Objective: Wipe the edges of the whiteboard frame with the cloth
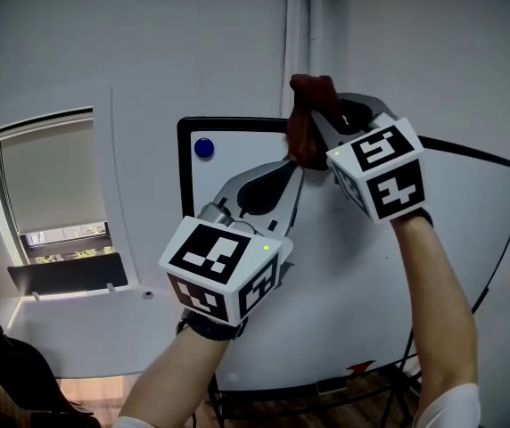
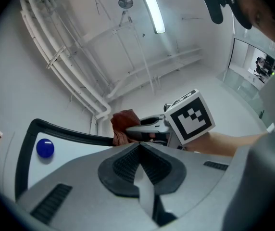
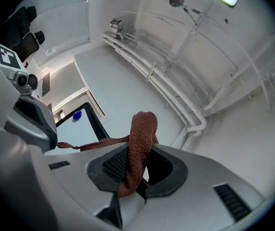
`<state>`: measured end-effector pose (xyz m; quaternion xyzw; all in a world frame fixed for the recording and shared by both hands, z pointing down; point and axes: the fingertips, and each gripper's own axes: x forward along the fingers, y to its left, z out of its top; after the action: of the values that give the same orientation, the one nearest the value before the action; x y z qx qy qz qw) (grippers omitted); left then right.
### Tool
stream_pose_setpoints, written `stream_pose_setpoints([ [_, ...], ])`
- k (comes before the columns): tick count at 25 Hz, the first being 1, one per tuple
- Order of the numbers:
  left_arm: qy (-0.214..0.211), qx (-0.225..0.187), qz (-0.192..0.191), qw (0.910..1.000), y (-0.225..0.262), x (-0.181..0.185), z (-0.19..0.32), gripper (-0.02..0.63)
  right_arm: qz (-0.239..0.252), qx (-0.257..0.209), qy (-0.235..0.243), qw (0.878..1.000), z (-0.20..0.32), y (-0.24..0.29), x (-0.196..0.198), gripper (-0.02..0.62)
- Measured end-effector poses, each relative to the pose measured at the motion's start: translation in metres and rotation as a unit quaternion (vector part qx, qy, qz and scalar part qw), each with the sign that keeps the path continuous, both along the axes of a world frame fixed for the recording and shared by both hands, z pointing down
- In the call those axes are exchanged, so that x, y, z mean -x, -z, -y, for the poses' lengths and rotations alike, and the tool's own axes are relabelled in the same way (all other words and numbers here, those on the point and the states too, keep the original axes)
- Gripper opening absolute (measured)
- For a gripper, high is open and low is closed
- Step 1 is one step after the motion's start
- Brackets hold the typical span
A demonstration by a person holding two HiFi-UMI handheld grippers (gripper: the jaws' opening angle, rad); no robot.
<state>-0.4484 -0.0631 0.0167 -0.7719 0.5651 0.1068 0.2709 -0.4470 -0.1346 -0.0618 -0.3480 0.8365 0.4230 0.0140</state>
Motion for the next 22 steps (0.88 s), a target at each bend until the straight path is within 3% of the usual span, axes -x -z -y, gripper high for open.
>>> stream_pose_setpoints([
  [10,-0.004,-0.002,-0.011,0.9999,-0.002,-0.024,0.010,0.009,-0.005,0.009,-0.011,1.000,0.022,-0.001,-0.038,0.081],
  [22,0.003,0.000,0.000,1.0000,0.000,-0.133,0.078,0.009,-0.034,0.039,-0.006,0.999,0.096,0.003,-0.146,0.081],
])
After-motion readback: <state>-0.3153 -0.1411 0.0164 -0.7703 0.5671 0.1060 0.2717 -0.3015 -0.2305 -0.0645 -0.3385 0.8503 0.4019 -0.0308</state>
